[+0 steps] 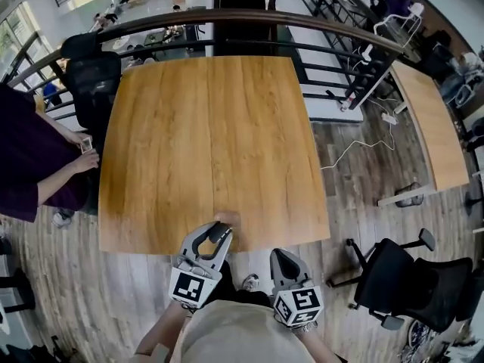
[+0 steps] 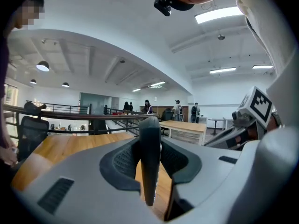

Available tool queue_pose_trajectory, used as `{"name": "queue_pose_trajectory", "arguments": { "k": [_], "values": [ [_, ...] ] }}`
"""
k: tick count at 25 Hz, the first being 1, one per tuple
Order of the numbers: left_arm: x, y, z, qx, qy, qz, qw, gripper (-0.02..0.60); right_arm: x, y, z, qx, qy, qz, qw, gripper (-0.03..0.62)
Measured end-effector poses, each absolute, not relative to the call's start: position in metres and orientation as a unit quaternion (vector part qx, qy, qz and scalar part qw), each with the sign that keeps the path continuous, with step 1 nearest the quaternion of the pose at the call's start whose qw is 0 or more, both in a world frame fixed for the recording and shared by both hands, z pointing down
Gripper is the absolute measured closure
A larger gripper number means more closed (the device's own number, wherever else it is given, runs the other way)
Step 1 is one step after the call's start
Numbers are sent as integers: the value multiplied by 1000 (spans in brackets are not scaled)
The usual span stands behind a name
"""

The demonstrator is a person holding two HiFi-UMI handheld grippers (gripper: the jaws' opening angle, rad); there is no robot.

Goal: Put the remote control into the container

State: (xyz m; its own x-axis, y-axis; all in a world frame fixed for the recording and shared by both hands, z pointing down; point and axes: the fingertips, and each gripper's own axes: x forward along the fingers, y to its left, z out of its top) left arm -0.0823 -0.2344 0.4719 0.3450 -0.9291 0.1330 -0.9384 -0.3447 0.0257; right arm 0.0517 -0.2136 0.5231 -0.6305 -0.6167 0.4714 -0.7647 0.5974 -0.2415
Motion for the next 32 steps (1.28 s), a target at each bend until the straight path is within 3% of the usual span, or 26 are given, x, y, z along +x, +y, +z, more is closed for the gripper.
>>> {"name": "queue_pose_trajectory", "arguments": {
  "k": [6,14,32],
  "values": [
    [-94,-300,514,871,-481,95,36,457,18,-270,533,432,-856,225,174,576],
    [-83,-308,562,915,-372,132,81,457,4,-290,543,465,-835,237,175,576],
    [-89,-310,642,916,-328,182,143,457,-13,-307,553,476,-827,240,179,576]
  ]
}}
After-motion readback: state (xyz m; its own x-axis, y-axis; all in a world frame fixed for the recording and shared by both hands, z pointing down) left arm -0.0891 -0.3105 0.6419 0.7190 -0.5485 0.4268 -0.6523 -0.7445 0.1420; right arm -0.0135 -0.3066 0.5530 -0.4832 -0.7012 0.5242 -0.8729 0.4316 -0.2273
